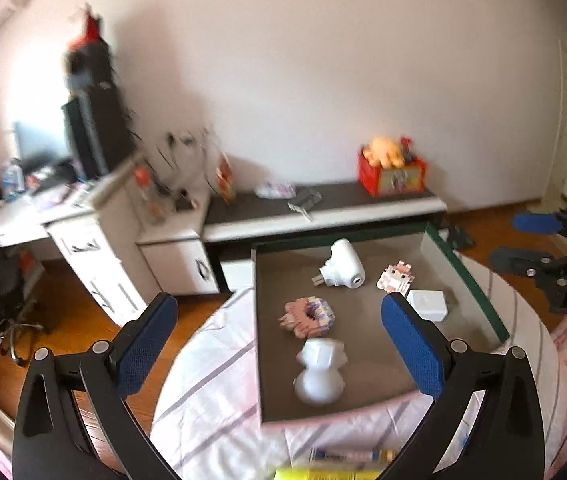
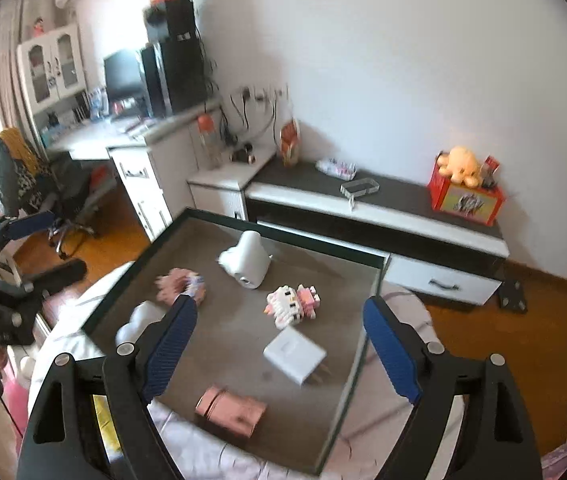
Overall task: Organize rigid objects
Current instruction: 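Withdraw both tools from the box toward the remaining items, then grasp the black remote with the left tool while the right tool grasps the black hair clip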
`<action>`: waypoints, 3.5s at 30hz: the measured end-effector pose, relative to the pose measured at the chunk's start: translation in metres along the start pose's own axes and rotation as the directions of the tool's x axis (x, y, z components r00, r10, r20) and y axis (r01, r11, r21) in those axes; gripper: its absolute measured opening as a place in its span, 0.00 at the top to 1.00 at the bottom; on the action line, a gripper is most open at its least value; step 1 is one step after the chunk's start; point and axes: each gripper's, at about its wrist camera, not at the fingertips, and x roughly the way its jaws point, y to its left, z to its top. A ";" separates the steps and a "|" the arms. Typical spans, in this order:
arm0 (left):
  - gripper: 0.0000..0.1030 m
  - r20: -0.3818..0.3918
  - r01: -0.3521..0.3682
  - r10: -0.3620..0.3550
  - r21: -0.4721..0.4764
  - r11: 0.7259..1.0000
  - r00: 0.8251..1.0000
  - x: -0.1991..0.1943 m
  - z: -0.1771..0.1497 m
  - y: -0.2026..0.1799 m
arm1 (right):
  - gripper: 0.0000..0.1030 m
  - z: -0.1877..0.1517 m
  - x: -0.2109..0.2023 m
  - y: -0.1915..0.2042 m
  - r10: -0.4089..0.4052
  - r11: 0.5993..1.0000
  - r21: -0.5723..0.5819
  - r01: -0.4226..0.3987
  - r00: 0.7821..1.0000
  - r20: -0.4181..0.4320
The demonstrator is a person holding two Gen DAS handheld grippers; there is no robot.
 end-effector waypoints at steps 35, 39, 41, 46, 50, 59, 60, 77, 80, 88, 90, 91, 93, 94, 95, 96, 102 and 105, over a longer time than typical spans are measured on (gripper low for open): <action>0.00 0.123 -0.052 0.059 -0.057 0.997 0.991 -0.207 -0.170 -0.041 | 0.16 -0.200 -0.195 0.090 -0.256 0.964 0.152 0.219 0.922 0.290; 0.00 0.099 -0.044 0.049 -0.056 0.997 0.994 -0.200 -0.173 -0.040 | 0.16 -0.204 -0.188 0.090 -0.256 0.963 0.150 0.223 0.930 0.263; 0.00 0.081 -0.042 0.047 -0.058 0.997 0.996 -0.195 -0.176 -0.040 | 0.16 -0.207 -0.183 0.087 -0.261 0.961 0.155 0.228 0.933 0.246; 0.00 0.028 -0.044 0.045 -0.043 0.998 0.999 -0.176 -0.183 -0.041 | 0.16 -0.214 -0.167 0.080 -0.266 0.958 0.167 0.235 0.944 0.195; 0.00 -0.002 -0.033 0.033 -0.032 0.999 0.999 -0.161 -0.189 -0.043 | 0.16 -0.219 -0.144 0.073 -0.250 0.959 0.169 0.227 0.959 0.131; 0.00 -0.123 -0.001 -0.003 -0.033 0.999 0.992 -0.113 -0.203 -0.044 | 0.16 -0.228 -0.082 0.065 -0.200 0.965 0.168 0.201 0.979 -0.026; 0.00 -0.139 0.005 -0.009 -0.028 1.000 0.990 -0.108 -0.205 -0.045 | 0.16 -0.229 -0.076 0.063 -0.200 0.964 0.169 0.204 0.979 -0.042; 0.50 -0.258 0.172 -0.166 0.003 0.985 0.952 -0.035 -0.214 -0.077 | 0.15 -0.235 -0.051 0.041 -0.172 0.959 0.211 0.190 0.980 -0.103; 0.52 -0.258 0.185 -0.175 0.014 0.983 0.950 -0.041 -0.215 -0.077 | 0.15 -0.234 -0.050 0.040 -0.170 0.958 0.217 0.190 0.980 -0.105; 0.54 -0.267 0.167 -0.160 0.004 0.986 0.950 -0.067 -0.232 -0.062 | 0.15 -0.224 -0.045 0.066 -0.112 0.969 0.209 0.130 0.989 -0.097; 0.54 -0.267 0.153 -0.148 -0.001 0.988 0.952 -0.075 -0.236 -0.057 | 0.15 -0.221 -0.040 0.076 -0.093 0.974 0.195 0.112 0.990 -0.104; 0.54 -0.269 0.153 -0.148 -0.003 0.988 0.952 -0.076 -0.237 -0.055 | 0.15 -0.220 -0.037 0.080 -0.090 0.976 0.190 0.110 0.990 -0.110; 0.54 -0.267 0.147 -0.145 -0.011 0.989 0.953 -0.080 -0.239 -0.051 | 0.15 -0.217 -0.031 0.089 -0.083 0.979 0.177 0.104 0.990 -0.118; 0.54 -0.268 0.144 -0.142 -0.013 0.990 0.953 -0.081 -0.240 -0.050 | 0.15 -0.216 -0.027 0.091 -0.082 0.979 0.174 0.103 0.989 -0.125; 0.54 -0.269 0.141 -0.139 -0.011 0.990 0.953 -0.081 -0.241 -0.050 | 0.15 -0.215 -0.024 0.094 -0.080 0.980 0.173 0.102 0.988 -0.129; 0.53 -0.267 0.138 -0.137 -0.014 0.990 0.954 -0.081 -0.242 -0.049 | 0.15 -0.214 -0.018 0.096 -0.087 0.979 0.170 0.110 0.986 -0.141; 0.50 -0.268 0.139 -0.137 -0.013 0.990 0.954 -0.079 -0.241 -0.048 | 0.28 -0.214 -0.013 0.096 -0.118 0.980 0.143 0.140 0.981 -0.152; 0.42 -0.265 0.131 -0.133 -0.023 0.991 0.955 -0.076 -0.240 -0.046 | 0.56 -0.219 -0.019 0.089 -0.146 0.980 0.111 0.164 0.977 -0.155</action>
